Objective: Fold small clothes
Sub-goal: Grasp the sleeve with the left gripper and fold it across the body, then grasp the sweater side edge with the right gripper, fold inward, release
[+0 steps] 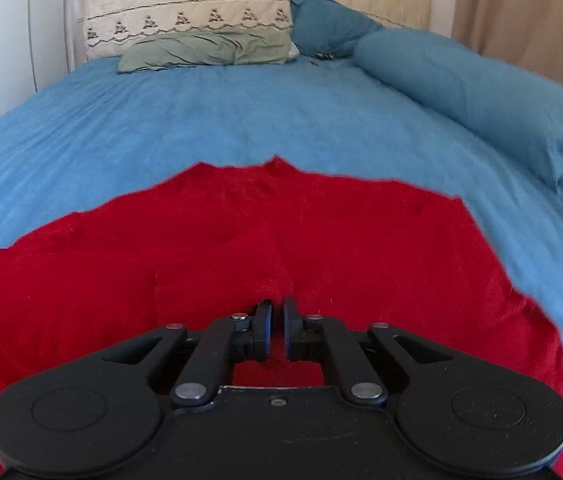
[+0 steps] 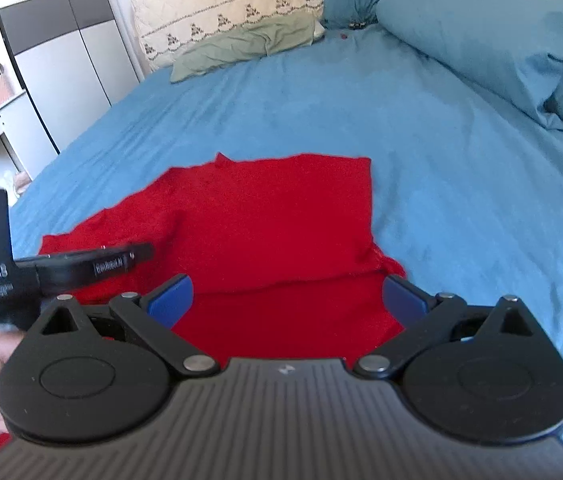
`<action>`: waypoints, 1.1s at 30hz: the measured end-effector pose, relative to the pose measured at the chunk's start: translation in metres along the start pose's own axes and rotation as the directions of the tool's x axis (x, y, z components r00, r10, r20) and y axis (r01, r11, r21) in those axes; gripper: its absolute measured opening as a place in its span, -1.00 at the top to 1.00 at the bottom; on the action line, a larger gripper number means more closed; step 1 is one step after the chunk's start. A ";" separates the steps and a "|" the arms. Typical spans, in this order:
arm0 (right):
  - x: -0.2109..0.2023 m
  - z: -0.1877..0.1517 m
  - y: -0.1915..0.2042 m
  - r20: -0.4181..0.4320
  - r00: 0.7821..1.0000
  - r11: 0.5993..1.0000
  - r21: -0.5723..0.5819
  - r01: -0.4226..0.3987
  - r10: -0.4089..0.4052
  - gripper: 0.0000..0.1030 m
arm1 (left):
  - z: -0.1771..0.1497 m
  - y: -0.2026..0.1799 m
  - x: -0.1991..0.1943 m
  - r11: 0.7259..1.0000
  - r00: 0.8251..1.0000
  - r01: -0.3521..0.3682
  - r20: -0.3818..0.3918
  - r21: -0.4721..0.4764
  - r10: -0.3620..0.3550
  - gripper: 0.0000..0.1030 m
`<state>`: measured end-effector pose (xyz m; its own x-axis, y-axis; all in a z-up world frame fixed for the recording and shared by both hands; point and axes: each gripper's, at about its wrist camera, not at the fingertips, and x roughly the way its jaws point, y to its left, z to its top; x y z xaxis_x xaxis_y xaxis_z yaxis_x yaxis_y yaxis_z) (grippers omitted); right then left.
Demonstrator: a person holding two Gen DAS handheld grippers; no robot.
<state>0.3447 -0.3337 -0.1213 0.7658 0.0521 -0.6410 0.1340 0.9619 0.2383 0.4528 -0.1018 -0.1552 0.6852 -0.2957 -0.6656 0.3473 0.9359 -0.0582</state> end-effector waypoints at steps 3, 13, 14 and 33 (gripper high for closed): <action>0.005 0.001 0.001 -0.002 1.000 1.000 -0.011 -0.009 0.009 -1.00 | -0.003 0.008 -0.014 0.998 0.998 0.056 0.028 0.009 -0.056 -0.89; 0.035 0.029 0.087 -0.069 0.995 0.933 -0.348 -0.087 0.067 -1.00 | -0.042 0.103 -0.093 0.969 0.962 -0.233 0.126 -0.085 0.243 -1.00; 0.043 0.028 0.104 -0.077 0.995 0.903 -0.420 -0.088 0.061 -1.00 | -0.046 0.114 -0.089 0.962 0.959 -0.254 0.102 -0.105 0.264 -1.00; 0.126 0.045 0.150 -0.022 1.000 0.926 -0.377 0.011 -0.021 0.58 | -0.070 0.155 -0.066 0.911 0.945 -0.320 -0.019 -0.261 0.327 -0.99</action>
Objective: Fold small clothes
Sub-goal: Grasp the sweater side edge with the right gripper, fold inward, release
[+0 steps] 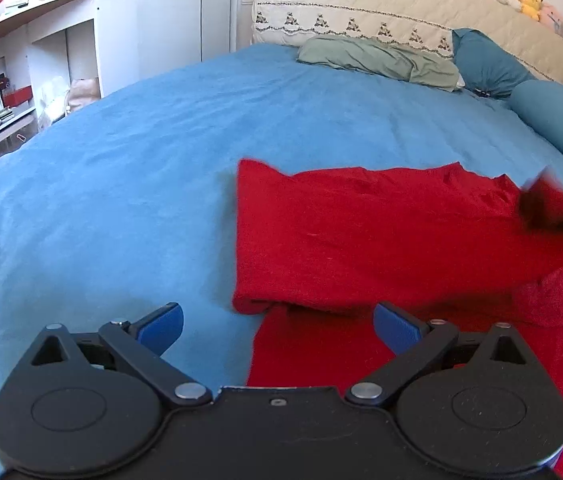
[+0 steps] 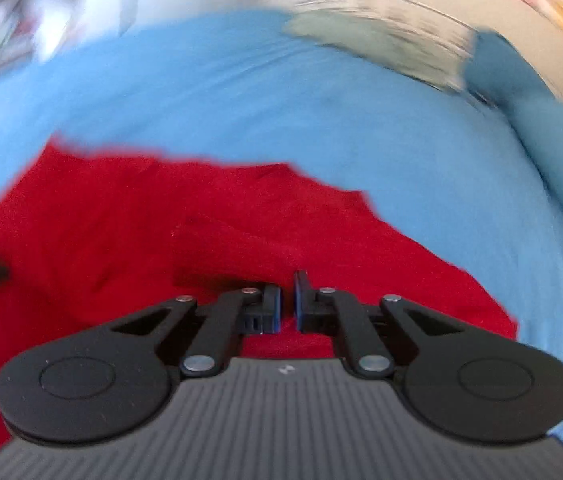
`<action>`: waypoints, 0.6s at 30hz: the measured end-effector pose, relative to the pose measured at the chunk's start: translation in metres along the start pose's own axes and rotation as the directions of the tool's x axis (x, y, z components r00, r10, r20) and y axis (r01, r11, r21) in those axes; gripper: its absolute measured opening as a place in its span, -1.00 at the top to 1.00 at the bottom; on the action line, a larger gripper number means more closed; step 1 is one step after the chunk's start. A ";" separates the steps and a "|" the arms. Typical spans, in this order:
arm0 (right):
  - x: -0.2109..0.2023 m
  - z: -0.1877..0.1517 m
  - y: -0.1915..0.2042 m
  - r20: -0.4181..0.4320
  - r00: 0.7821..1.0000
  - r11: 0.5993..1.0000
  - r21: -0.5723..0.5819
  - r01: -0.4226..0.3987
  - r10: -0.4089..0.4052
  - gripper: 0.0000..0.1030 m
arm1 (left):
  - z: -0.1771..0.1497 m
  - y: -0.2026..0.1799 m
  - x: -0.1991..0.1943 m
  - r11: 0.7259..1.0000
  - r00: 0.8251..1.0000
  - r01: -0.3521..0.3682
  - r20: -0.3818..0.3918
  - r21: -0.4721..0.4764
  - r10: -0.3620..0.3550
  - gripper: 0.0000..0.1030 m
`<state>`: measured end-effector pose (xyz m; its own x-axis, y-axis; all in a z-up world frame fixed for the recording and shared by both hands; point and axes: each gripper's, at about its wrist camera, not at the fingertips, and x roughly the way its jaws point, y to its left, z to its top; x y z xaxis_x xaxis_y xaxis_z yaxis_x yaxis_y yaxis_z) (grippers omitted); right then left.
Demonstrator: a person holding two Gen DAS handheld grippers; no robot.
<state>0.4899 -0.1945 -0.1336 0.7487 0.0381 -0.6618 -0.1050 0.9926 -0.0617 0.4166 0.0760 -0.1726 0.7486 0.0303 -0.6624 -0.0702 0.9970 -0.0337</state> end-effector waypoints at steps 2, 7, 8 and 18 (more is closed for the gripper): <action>0.002 -0.014 -0.026 -0.028 0.999 0.989 0.144 -0.030 0.034 0.57 | 0.000 0.004 0.000 0.999 1.000 0.021 -0.022 -0.038 -0.022 -0.99; 0.012 -0.059 -0.055 -0.044 0.990 0.942 0.317 -0.113 0.134 0.32 | -0.001 0.002 0.005 0.998 0.999 0.031 -0.026 -0.051 -0.032 -0.99; 0.010 -0.062 -0.055 -0.026 0.990 0.941 0.315 -0.122 0.137 0.25 | -0.001 0.001 0.006 0.999 1.000 0.020 -0.018 -0.033 -0.020 -0.99; 0.009 -0.062 -0.066 -0.006 0.999 0.923 0.383 -0.035 0.041 -0.34 | -0.006 -0.005 0.009 1.000 0.999 -0.022 0.025 0.016 0.022 -1.00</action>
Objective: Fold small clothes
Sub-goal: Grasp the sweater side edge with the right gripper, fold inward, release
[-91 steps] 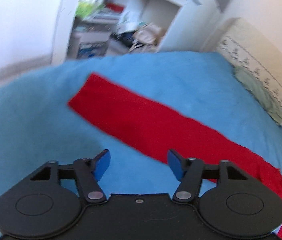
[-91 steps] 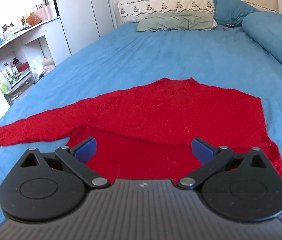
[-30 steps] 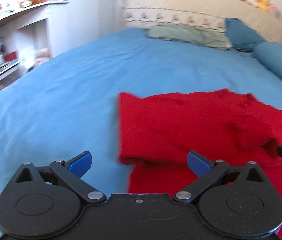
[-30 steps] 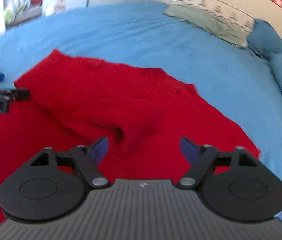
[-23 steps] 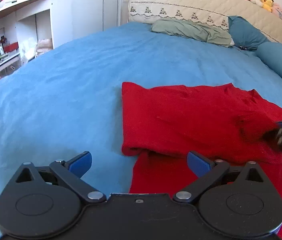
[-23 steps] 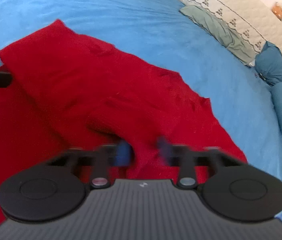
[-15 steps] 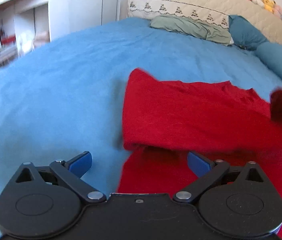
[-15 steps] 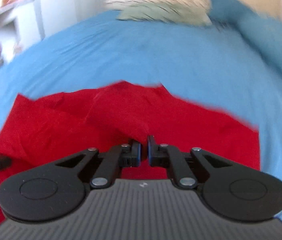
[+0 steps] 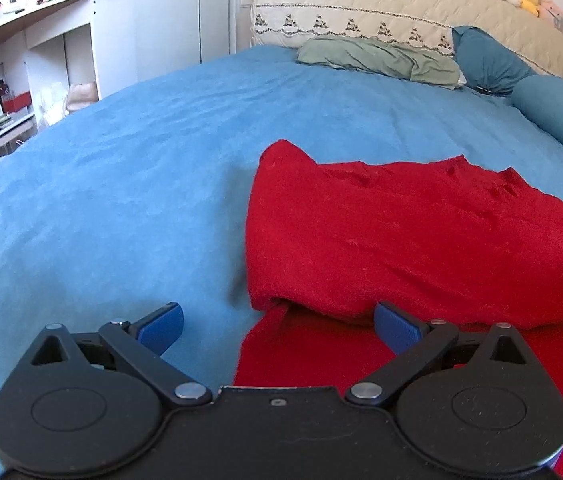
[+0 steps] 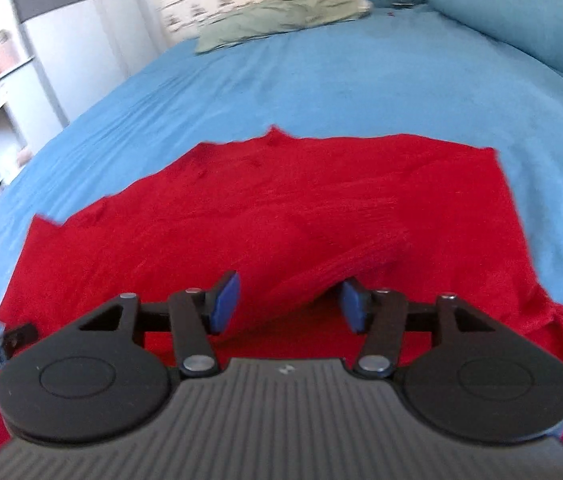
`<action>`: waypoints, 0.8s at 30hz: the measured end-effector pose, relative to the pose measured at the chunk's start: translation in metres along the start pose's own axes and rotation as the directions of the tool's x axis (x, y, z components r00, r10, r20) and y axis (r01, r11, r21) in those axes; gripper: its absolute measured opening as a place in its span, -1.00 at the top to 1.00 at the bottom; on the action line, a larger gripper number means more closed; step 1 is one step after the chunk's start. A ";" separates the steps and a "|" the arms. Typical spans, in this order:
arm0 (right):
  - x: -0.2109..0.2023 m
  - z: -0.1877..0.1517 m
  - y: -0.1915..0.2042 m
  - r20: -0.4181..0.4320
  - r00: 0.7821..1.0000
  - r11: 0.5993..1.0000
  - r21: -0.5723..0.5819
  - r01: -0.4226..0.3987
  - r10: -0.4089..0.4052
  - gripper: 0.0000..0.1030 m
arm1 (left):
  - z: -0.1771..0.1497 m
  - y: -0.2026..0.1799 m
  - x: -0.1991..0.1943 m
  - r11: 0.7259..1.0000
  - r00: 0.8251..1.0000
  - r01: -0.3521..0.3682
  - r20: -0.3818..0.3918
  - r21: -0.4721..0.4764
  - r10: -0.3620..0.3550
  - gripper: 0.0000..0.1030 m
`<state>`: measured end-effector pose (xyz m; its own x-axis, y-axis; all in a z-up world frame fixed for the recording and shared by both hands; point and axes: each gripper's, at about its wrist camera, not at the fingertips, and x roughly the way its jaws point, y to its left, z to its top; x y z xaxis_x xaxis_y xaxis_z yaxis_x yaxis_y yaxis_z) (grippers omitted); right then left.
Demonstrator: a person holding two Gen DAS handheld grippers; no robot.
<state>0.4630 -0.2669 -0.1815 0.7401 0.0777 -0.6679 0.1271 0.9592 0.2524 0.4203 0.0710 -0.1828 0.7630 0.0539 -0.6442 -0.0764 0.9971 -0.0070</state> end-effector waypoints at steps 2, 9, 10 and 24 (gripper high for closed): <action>0.002 0.007 -0.010 -0.016 1.000 0.999 0.054 0.002 -0.001 -0.28 | 0.000 0.000 -0.001 1.000 1.000 -0.021 0.013 0.000 0.021 -1.00; -0.010 0.041 0.005 0.029 0.999 0.998 -0.065 0.015 -0.014 0.60 | -0.007 -0.002 0.000 0.998 0.996 -0.066 0.055 0.018 0.065 -1.00; -0.014 0.051 0.008 0.050 0.999 0.997 -0.073 0.013 -0.010 0.60 | -0.007 -0.001 0.001 0.998 0.996 -0.067 0.059 0.013 0.066 -1.00; -0.027 0.072 -0.037 0.093 0.989 0.992 -0.042 0.120 -0.116 0.60 | -0.002 0.000 0.006 0.993 0.990 -0.119 0.073 0.024 0.117 -1.00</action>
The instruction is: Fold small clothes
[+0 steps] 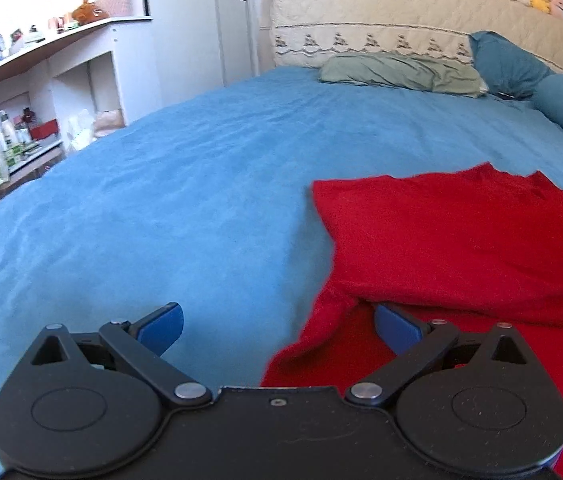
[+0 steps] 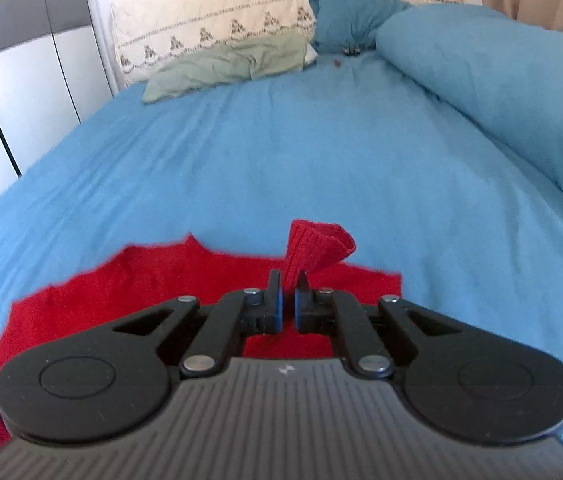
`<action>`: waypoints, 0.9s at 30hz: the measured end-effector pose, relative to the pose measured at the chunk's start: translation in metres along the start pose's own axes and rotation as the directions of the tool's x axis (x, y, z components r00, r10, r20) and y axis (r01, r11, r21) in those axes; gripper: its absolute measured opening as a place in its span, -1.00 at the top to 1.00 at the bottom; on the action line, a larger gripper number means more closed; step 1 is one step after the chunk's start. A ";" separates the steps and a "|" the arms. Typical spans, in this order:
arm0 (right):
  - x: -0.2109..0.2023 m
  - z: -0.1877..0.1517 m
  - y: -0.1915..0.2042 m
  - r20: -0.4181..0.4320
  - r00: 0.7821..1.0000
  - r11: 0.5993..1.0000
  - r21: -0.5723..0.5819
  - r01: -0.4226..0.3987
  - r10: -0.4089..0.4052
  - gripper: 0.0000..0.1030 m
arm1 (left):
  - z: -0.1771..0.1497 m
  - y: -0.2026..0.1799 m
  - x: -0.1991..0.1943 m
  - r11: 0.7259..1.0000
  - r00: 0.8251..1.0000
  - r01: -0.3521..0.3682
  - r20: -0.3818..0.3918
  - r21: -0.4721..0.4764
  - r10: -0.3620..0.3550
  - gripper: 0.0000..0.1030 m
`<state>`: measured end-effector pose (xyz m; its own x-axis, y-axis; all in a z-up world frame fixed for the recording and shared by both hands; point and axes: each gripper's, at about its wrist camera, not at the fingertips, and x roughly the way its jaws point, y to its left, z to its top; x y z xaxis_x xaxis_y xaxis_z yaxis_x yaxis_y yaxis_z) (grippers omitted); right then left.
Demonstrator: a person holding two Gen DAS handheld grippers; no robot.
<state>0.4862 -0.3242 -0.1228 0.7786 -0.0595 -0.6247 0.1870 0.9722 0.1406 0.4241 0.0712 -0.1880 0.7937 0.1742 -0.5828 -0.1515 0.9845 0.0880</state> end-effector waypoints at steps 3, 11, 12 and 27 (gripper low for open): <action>0.004 -0.012 -0.009 -0.020 1.000 1.000 0.008 0.020 -0.020 0.60 | -0.001 0.015 0.007 0.996 0.999 -0.021 -0.049 -0.090 0.017 -1.00; 0.004 -0.056 -0.040 -0.107 0.992 0.998 -0.005 0.067 -0.067 0.13 | 0.000 0.023 -0.005 0.996 0.997 -0.048 -0.062 -0.073 0.044 -1.00; -0.004 -0.057 -0.041 -0.098 0.992 0.997 -0.020 0.079 -0.081 -0.32 | 0.001 0.020 -0.014 0.998 0.998 -0.047 -0.039 -0.045 0.045 -0.99; 0.013 -0.078 -0.001 -0.063 0.995 0.979 -0.185 -0.089 0.078 -1.00 | 0.029 -0.041 0.017 0.893 0.885 0.446 -0.174 0.053 -0.432 -0.99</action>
<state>0.4492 -0.3084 -0.1910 0.7517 0.0311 -0.6588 0.0034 0.9987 0.0511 0.4605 0.0338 -0.1782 0.6654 -0.2741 -0.6943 0.2497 0.9583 -0.1390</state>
